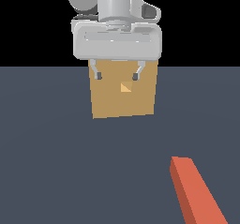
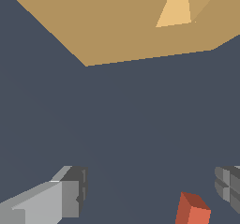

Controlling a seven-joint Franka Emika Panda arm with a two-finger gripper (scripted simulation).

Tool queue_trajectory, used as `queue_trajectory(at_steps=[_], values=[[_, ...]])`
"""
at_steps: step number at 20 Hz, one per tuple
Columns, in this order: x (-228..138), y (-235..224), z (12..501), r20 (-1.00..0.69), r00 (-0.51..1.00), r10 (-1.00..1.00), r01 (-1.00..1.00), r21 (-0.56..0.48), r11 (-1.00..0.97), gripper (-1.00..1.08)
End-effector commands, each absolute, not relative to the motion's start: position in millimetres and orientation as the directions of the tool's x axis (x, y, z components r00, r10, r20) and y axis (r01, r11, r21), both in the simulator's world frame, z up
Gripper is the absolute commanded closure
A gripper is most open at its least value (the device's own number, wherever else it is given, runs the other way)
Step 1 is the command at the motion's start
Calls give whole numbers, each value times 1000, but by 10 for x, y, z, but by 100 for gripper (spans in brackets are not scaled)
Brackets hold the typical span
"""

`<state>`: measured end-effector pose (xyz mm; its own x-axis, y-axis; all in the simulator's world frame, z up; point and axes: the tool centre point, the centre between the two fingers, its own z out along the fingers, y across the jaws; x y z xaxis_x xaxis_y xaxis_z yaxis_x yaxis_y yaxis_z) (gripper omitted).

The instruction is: Insert the peg into the horizontal hole in a box.

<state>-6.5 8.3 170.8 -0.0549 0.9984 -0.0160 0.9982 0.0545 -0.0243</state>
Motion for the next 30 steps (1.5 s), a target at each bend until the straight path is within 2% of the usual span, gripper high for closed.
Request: queue_trajectory(at_steps=[1, 6, 11, 30], values=[[-65, 83, 1707, -16, -55, 998, 998, -24, 55, -92], [-23, -24, 1669, -16, -48, 999, 999, -23, 48, -92], [92, -330, 1560, -15, -29, 999, 999, -21, 28, -92], [680, -2124, 931, -6, 86, 996, 996, -6, -86, -92]])
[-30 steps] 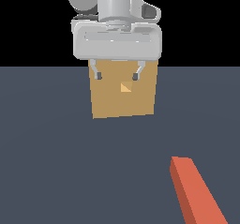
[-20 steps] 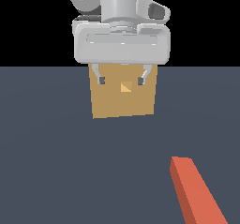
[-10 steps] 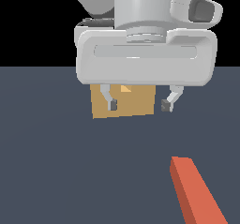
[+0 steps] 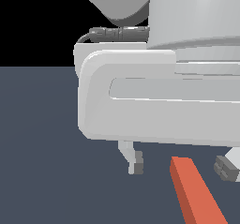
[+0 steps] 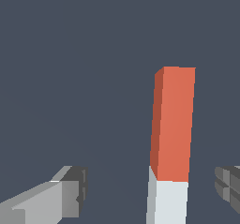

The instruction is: Insert the peg into the horizontal hole in a box.

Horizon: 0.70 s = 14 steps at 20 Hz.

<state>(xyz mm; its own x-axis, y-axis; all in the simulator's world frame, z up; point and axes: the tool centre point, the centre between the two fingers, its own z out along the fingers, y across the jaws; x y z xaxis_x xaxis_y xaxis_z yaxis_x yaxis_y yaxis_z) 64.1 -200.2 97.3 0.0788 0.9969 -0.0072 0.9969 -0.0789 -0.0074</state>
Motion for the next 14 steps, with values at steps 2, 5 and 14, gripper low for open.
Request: queue_trajectory(at_steps=[2, 5, 14], values=[[723, -2274, 879, -5, 95, 995, 995, -5, -95, -92], [779, -2473, 812, -3, 108, 994, 994, -3, -108, -92], [878, -2818, 697, -1, 131, 991, 991, -1, -131, -92]])
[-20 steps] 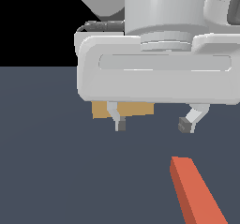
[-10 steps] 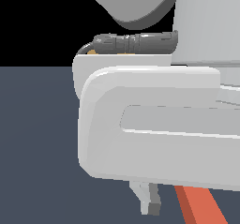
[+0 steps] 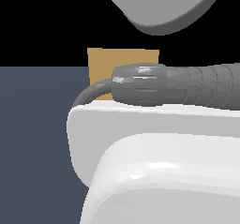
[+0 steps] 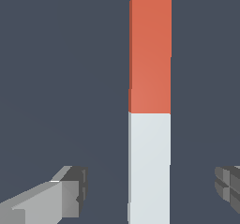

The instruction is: Insert the peg into the horizontal hole in a box.

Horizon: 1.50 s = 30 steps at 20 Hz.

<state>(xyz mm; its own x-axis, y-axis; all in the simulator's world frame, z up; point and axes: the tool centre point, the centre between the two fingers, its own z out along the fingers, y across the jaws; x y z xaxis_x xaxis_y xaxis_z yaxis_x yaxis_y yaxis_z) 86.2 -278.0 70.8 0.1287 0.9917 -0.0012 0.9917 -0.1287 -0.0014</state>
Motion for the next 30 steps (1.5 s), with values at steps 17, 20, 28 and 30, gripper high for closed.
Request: queue_trajectory(at_steps=[17, 20, 28, 30], values=[[901, -2904, 480, 0, 137, 991, 991, 0, -137, -92], [897, -2902, 308, 0, 137, 991, 991, 0, -137, -92], [909, -2907, 166, 0, 137, 991, 991, 0, -137, -92], [910, -2908, 169, 0, 137, 991, 991, 0, -137, 108]])
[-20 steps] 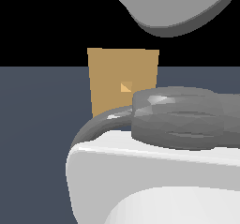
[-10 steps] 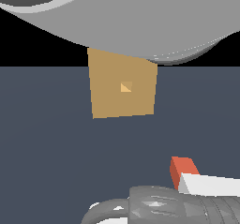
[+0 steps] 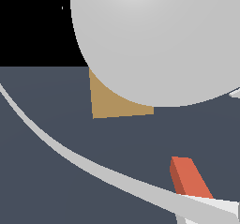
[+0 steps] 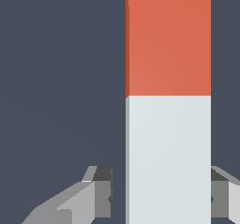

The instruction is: Insert the peg into the horizontal hole in a box.

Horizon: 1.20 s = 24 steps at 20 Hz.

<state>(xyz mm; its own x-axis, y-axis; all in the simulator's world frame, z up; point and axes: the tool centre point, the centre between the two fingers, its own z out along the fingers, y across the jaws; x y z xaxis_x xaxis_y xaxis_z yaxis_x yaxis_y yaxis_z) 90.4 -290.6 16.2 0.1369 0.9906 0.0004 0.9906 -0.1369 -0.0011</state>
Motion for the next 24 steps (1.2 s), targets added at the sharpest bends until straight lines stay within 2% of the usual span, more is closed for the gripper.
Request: queue_trajectory(at_steps=[1, 14, 24], values=[[910, -2908, 169, 0, 137, 991, 991, 0, -137, 108], [907, -2879, 176, 0, 134, 991, 991, -1, -134, 108], [899, -2541, 309, 0, 93, 996, 996, -1, -93, 108]])
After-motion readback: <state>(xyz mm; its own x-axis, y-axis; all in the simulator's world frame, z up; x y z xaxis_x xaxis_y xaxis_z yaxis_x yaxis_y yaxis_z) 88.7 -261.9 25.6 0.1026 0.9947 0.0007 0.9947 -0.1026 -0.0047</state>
